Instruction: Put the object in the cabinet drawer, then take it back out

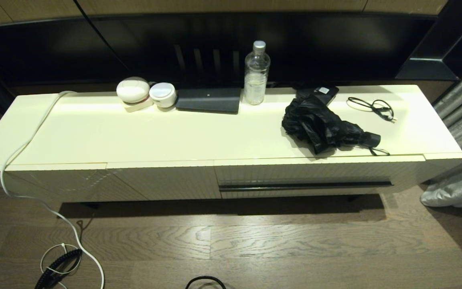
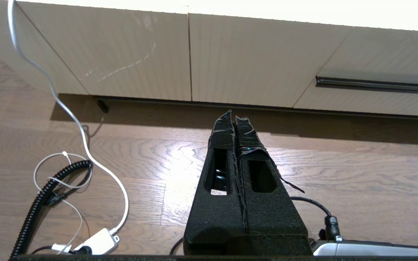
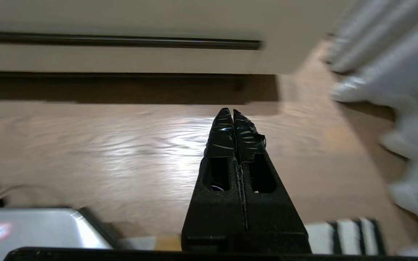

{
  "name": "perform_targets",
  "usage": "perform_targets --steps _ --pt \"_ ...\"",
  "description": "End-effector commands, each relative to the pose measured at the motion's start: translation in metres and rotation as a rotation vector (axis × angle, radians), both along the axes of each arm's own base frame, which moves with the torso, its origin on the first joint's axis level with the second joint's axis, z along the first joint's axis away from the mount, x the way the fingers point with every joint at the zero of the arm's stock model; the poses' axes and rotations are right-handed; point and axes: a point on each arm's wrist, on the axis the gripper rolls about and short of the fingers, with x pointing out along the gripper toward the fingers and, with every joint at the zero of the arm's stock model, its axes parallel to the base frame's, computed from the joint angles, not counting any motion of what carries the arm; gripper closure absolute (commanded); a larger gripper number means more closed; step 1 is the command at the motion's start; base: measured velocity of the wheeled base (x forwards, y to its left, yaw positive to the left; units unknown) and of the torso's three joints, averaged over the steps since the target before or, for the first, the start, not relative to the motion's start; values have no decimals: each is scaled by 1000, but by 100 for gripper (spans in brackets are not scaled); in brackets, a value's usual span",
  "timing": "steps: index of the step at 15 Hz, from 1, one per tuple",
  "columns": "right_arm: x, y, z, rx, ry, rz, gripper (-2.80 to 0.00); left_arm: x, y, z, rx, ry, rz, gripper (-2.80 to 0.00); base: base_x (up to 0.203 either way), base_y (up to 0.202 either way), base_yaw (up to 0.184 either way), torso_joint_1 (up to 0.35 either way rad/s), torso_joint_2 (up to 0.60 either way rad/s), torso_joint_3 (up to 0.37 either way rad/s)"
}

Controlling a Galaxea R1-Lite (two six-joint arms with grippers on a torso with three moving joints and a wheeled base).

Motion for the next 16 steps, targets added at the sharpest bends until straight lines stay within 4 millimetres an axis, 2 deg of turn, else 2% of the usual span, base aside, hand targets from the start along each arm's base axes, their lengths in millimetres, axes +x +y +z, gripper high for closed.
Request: perform_targets --steps 1,16 --pt "4 1 -12 -1 43 60 0 0 0 0 -1 -2 1 0 0 0 0 0 0 0" --pt "5 1 -10 43 19 59 0 0 0 0 -1 -2 1 0 0 0 0 0 0 0"
